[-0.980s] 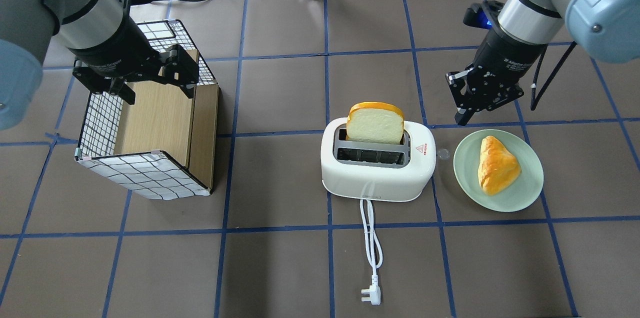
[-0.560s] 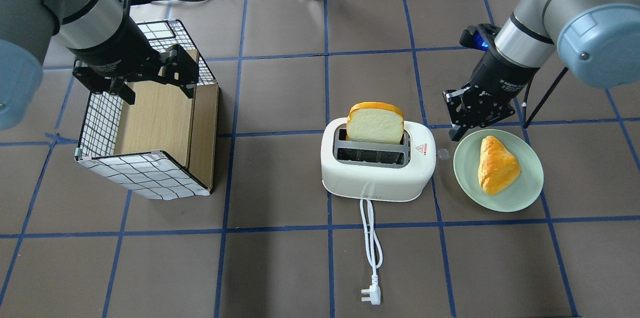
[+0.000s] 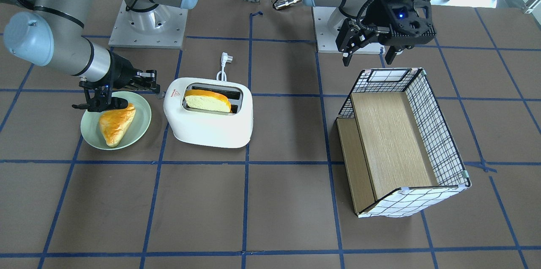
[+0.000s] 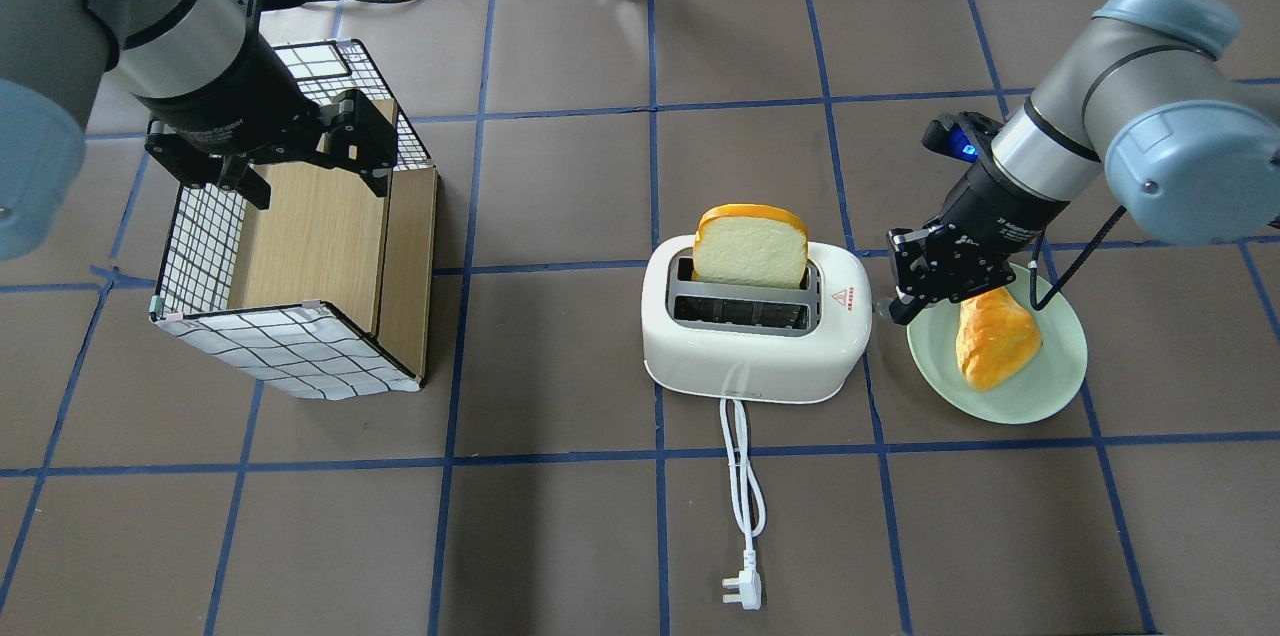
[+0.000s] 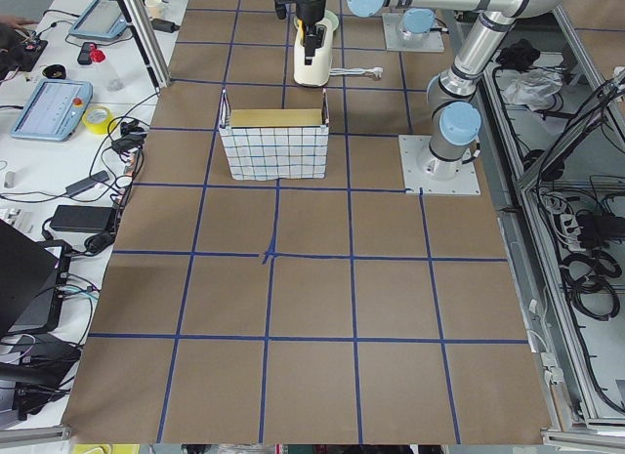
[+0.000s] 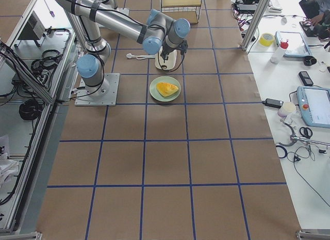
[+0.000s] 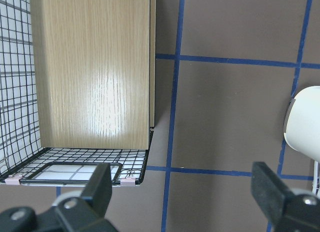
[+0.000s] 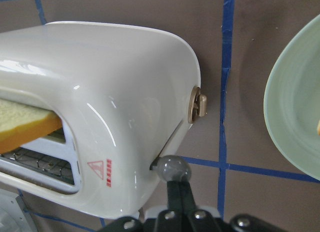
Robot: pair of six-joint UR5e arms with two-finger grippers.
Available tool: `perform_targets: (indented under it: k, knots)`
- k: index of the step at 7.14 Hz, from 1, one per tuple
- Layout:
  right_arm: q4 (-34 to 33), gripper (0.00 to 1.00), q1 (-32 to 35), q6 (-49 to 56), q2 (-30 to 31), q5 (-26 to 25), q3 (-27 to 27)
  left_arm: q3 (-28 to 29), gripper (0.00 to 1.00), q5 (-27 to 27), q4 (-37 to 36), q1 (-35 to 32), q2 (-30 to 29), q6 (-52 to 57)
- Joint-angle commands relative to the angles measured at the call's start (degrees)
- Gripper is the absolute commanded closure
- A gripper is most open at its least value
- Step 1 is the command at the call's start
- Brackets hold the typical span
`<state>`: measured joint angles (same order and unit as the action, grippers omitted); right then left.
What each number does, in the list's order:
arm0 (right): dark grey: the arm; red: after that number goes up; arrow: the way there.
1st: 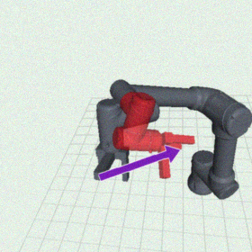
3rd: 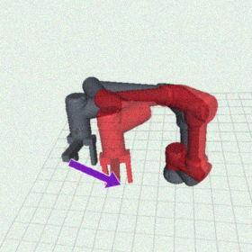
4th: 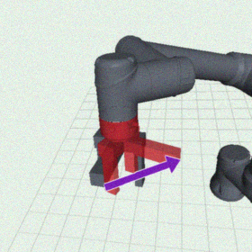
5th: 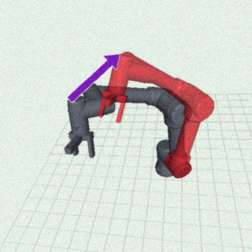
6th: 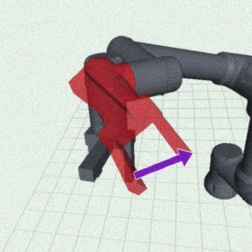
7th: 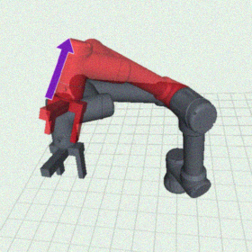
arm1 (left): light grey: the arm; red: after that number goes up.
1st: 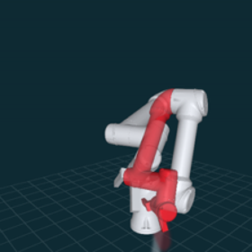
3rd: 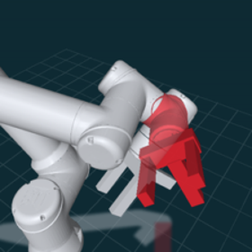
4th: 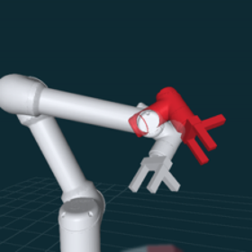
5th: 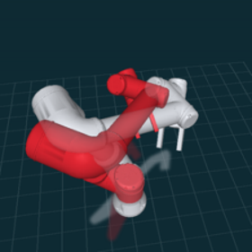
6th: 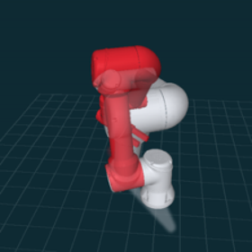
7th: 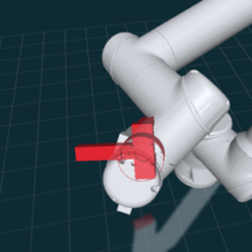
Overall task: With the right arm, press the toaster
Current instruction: 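Press the toaster lever down with the right gripper, lowering the bread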
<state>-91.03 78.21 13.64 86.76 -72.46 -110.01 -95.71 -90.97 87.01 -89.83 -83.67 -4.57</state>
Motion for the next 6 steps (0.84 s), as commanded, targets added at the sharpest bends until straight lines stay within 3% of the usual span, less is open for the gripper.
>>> perform_targets:
  k: [1,6]
  knots:
    - [-0.9,1.00,-0.1,0.1,-0.2,0.4,-0.3,0.0,0.00,0.0,0.0,0.0,0.0,0.0]
    - [-3.6,1.00,-0.2,3.2,-2.5,1.6,-1.2,0.0,0.00,0.0,0.0,0.0,0.0,0.0]
